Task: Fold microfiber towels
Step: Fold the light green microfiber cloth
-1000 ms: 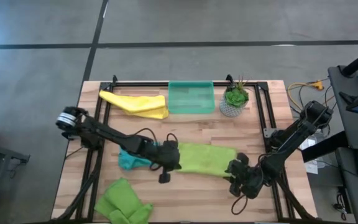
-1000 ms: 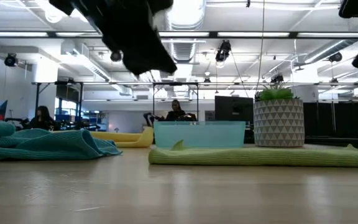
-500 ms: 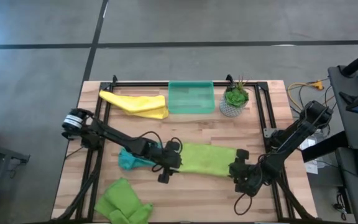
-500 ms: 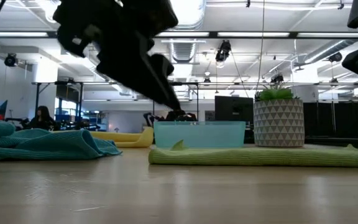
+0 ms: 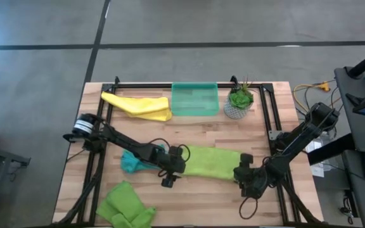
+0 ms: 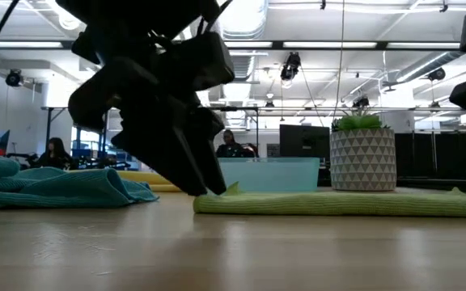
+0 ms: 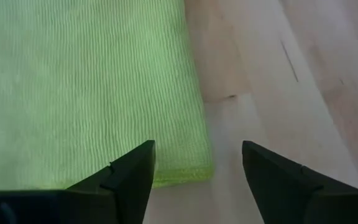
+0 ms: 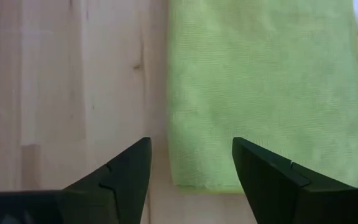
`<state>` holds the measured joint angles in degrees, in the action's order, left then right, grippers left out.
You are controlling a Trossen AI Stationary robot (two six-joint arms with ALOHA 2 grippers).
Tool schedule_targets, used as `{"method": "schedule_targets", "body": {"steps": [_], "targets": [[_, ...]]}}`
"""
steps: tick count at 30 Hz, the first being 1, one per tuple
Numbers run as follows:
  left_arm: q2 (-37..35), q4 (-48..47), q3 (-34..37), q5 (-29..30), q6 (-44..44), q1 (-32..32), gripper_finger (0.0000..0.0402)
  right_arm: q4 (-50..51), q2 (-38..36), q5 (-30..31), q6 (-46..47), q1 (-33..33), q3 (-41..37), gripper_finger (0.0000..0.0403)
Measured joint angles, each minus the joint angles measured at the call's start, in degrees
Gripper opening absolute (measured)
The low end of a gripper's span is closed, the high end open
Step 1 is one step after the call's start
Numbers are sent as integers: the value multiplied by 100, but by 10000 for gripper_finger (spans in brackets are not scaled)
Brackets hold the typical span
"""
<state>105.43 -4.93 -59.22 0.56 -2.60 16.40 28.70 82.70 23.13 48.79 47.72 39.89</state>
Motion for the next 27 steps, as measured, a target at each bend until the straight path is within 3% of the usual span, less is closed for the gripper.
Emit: {"method": "schedule_targets", "body": {"steps": [27], "targets": [[33, -202, 68, 294, -505, 0, 226, -712, 0, -404, 132, 0, -412, 221]]}}
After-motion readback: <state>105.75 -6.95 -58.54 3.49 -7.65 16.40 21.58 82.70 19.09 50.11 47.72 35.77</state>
